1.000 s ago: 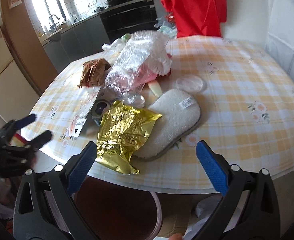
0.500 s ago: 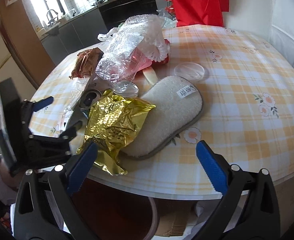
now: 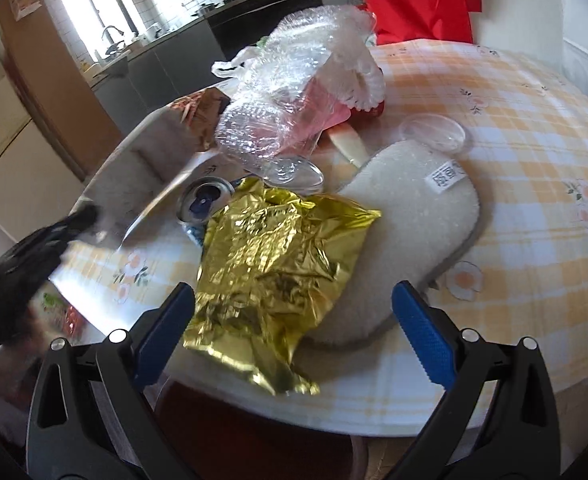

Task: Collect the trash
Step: 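Grasp the white box with the left tool while the right tool grasps the gold foil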

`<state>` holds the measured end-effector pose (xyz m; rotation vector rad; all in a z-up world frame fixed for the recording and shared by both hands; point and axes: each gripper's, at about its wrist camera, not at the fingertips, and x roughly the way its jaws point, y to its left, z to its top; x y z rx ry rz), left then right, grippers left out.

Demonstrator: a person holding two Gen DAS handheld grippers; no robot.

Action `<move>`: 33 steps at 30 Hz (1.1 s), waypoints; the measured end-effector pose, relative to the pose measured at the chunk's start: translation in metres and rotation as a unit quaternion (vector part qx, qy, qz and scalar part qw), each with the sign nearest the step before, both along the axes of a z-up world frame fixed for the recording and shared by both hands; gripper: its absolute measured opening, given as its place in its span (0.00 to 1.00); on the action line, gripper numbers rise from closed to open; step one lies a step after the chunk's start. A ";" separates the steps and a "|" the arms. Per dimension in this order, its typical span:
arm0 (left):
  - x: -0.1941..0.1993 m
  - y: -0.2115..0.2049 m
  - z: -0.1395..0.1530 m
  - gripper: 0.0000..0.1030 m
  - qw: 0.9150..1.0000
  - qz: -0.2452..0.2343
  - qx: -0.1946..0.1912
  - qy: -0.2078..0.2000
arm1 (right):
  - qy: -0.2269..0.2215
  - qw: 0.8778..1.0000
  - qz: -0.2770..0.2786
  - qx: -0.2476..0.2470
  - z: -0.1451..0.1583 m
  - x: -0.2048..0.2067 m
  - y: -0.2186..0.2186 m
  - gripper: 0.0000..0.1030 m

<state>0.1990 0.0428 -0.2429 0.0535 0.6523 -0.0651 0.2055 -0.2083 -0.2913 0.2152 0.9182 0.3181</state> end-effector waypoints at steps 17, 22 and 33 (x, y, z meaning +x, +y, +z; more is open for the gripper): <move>-0.050 0.015 0.022 0.03 0.998 -0.003 -0.058 -0.020 | -0.057 0.997 0.031 -0.028 0.024 -0.016 0.012 0.44; -0.057 0.013 0.034 0.03 0.997 -0.010 -0.066 -0.032 | -0.067 0.997 0.031 -0.010 0.037 -0.022 0.010 0.43; -0.084 0.012 0.062 0.03 0.996 -0.011 -0.066 -0.059 | -0.105 0.993 0.049 0.000 0.073 -0.052 0.010 0.43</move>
